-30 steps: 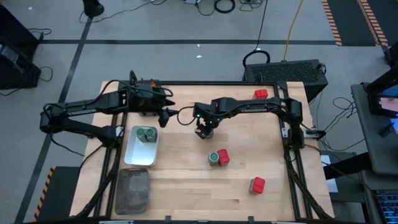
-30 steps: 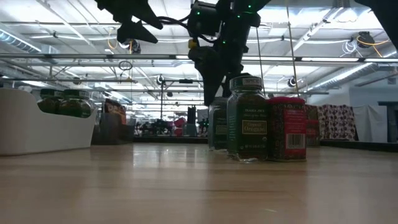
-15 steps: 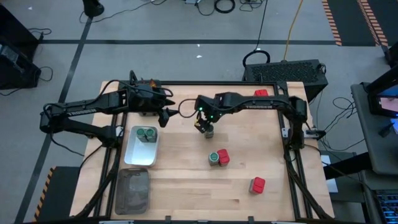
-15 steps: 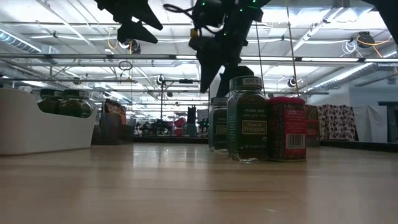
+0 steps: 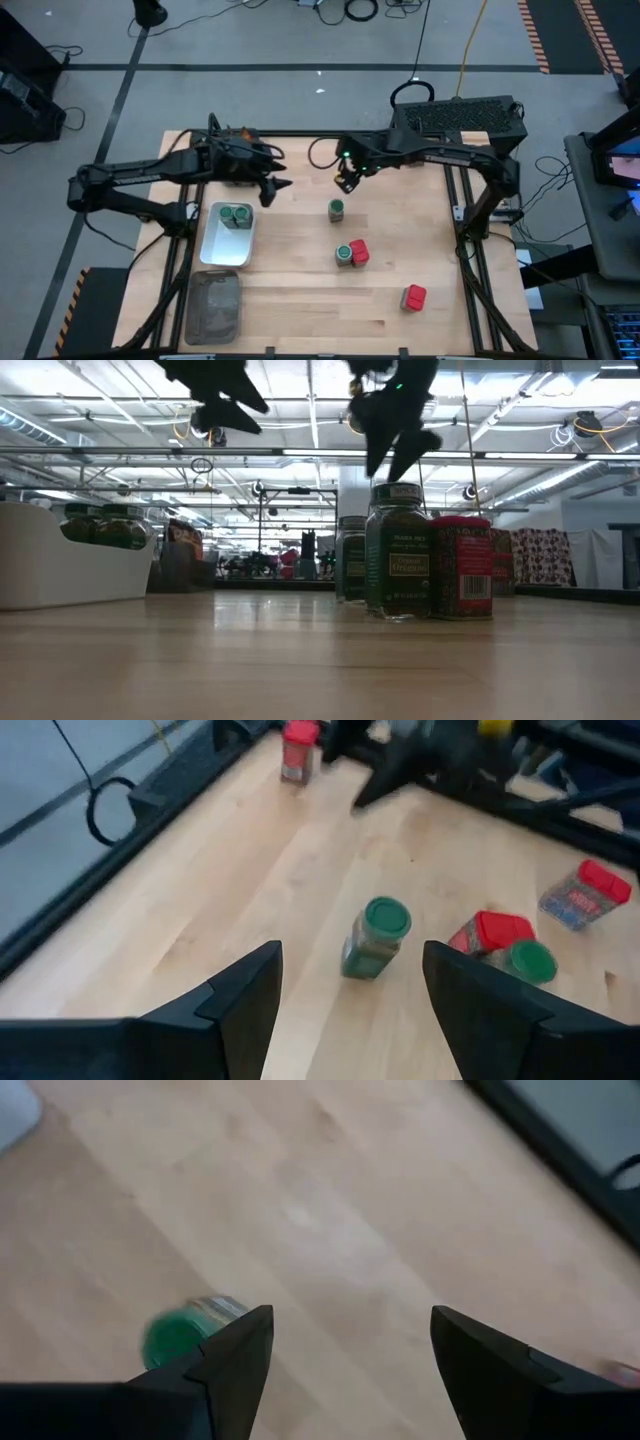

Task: Sort spices by type
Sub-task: Put the top green seasoning bottle into the white bin

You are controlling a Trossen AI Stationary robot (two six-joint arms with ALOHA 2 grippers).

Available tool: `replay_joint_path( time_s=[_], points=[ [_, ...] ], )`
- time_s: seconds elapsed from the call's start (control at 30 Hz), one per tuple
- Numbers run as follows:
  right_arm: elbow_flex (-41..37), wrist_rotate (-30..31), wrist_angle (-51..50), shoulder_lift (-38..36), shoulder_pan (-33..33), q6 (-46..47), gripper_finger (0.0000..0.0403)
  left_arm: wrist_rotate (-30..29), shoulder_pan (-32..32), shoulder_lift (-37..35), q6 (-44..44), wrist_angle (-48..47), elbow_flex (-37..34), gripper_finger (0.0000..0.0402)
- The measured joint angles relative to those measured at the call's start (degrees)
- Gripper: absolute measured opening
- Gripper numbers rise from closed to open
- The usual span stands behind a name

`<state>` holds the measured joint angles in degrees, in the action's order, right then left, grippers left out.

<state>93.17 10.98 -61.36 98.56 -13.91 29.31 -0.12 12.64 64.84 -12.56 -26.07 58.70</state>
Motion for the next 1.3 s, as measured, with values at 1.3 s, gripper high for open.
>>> replay_joint_path(
  time_s=[1.3],
  points=[
    [-0.1, 6.9, -12.2, -19.4, -2.0, -7.9, 0.0254, -3.3, -7.9, 37.5, 10.0, 39.9, 0.0, 0.0377]
  ],
)
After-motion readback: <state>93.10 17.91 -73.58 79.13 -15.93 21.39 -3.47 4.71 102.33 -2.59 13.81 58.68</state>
